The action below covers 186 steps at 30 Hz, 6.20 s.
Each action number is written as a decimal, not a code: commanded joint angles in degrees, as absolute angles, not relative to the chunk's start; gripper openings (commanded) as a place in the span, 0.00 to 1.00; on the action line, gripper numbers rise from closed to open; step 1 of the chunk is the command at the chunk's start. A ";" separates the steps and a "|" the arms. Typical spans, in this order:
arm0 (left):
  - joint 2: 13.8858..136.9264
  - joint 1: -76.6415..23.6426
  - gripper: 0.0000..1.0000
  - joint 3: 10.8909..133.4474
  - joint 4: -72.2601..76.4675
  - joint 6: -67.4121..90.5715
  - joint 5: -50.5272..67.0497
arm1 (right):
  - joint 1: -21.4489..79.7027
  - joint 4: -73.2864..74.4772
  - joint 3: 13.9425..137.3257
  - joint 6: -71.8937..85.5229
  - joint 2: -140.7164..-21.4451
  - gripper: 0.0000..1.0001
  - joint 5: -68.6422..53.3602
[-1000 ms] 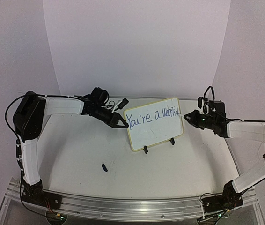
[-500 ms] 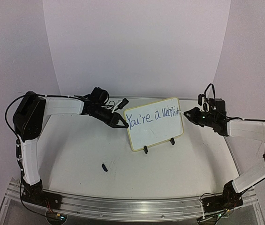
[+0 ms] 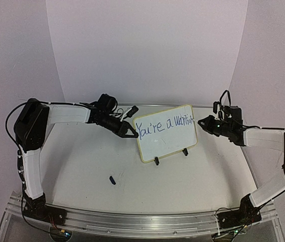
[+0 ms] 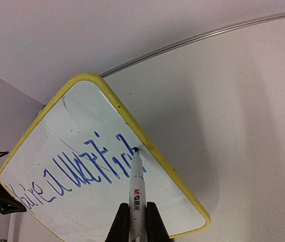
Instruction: Write a sentence on the whiteboard
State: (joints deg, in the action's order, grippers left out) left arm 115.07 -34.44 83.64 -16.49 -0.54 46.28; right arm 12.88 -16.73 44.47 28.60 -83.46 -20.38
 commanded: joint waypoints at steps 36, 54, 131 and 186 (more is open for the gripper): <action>115.69 -36.74 0.00 84.30 -20.63 -2.26 44.03 | 27.90 -8.57 43.96 26.54 -73.87 0.00 -25.23; 115.31 -37.16 0.00 84.37 -20.96 -2.73 43.94 | 43.46 -15.73 50.50 24.92 -91.51 0.00 -20.44; 115.27 -37.75 0.00 84.46 -21.09 -2.90 43.86 | 43.43 -19.86 50.56 31.14 -94.40 0.00 -16.24; 115.23 -38.32 0.00 84.55 -21.43 -3.17 43.51 | 42.26 -21.31 46.58 33.59 -91.90 0.00 -14.46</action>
